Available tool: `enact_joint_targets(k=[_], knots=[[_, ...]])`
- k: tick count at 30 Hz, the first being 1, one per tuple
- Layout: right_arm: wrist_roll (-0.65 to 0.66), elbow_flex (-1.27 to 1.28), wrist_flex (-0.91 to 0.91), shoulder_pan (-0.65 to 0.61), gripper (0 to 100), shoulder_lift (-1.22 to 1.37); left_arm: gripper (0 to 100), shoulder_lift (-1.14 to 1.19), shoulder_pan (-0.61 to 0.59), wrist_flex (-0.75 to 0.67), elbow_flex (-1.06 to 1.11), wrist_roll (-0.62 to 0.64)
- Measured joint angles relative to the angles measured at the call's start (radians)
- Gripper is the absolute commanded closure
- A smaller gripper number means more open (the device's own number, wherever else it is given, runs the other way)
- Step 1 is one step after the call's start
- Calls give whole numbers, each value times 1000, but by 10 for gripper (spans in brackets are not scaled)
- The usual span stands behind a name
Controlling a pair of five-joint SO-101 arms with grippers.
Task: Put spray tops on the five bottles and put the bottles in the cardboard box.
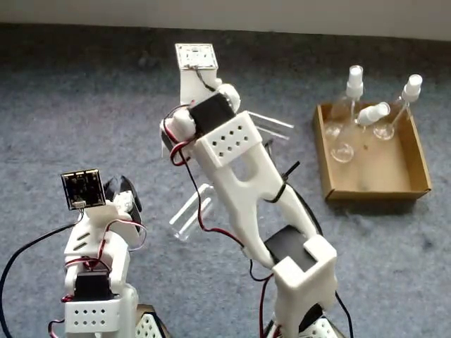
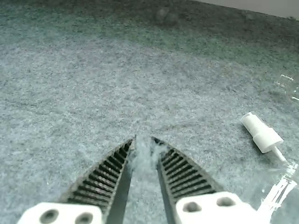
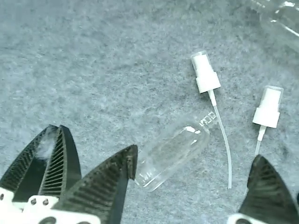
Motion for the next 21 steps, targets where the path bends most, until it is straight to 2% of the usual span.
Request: enact_joint_targets(k=[8,17,21], knots=[[-34,38,2,-20,666,-133,992,0,0,0,0,0],[-37,388,-5,-34,666,-336,992,0,0,0,0,0],[-129,534,-92,-34,665,-344,992,0,0,0,0,0]])
